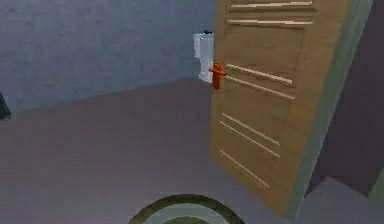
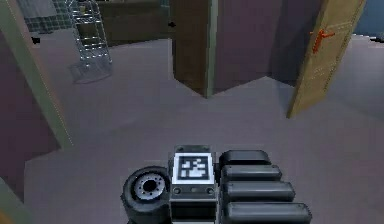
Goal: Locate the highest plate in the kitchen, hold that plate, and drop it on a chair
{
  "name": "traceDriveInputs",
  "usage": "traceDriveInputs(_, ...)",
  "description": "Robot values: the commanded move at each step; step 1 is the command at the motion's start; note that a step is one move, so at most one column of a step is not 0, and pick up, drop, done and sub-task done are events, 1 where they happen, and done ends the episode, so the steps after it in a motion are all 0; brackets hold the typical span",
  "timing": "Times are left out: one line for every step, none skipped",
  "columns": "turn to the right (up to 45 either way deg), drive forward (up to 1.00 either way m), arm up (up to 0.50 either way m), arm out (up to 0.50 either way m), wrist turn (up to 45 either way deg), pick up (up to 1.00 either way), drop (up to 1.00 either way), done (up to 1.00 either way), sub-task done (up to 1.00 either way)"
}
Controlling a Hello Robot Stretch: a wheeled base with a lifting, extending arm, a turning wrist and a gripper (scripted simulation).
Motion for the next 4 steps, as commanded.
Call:
traceDriveInputs(0.0, 0.15, 0.00, 0.00, 0.0, 0.00, 0.00, 0.00, 0.00)
traceDriveInputs(-36.0, 0.00, 0.00, 0.00, 0.0, 0.00, 0.00, 0.00, 0.00)
traceDriveInputs(0.0, 1.00, 0.00, 0.00, 0.0, 0.00, 0.00, 0.00, 0.00)
traceDriveInputs(-3.0, 0.00, 0.00, 0.00, 0.0, 0.00, 0.00, 0.00, 0.00)
